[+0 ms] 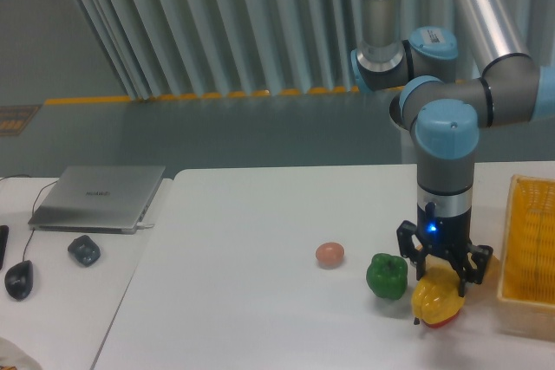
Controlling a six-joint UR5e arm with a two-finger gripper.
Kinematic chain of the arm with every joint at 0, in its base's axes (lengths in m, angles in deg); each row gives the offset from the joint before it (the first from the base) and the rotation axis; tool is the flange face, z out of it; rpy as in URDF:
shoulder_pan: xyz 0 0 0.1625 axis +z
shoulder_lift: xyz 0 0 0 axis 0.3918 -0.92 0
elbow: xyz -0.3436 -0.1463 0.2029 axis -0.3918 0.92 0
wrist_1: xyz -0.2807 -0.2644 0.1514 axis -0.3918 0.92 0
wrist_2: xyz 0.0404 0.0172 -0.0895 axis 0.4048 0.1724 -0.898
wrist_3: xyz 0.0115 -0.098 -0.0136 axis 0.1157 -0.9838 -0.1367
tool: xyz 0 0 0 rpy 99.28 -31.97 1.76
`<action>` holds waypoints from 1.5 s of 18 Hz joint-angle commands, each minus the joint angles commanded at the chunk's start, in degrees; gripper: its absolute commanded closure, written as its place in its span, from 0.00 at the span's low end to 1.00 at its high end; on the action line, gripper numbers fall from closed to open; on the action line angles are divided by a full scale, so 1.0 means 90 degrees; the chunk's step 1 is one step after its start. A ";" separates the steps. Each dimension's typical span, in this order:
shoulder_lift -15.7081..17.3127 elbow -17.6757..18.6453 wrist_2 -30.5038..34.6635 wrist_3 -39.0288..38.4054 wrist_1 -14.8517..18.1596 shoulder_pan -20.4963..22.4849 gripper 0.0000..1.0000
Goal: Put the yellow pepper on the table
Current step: 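Lower the yellow pepper onto the table beside the red pepper and release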
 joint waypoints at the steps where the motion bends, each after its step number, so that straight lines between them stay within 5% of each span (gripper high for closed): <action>1: -0.0010 0.0019 0.0019 -0.0012 -0.0030 -0.0088 0.65; 13: 0.0010 0.0244 0.0195 -0.0393 -0.0030 -0.0411 0.60; 16: -0.0010 0.0420 0.0225 -0.0393 -0.0185 -0.0460 0.39; 18: -0.0020 0.0439 0.0244 -0.0354 -0.0235 -0.0460 0.07; 19: -0.0020 0.0440 0.0292 -0.0354 -0.0245 -0.0460 0.02; 27: -0.0059 0.0440 0.0547 -0.0354 -0.0255 -0.0606 0.01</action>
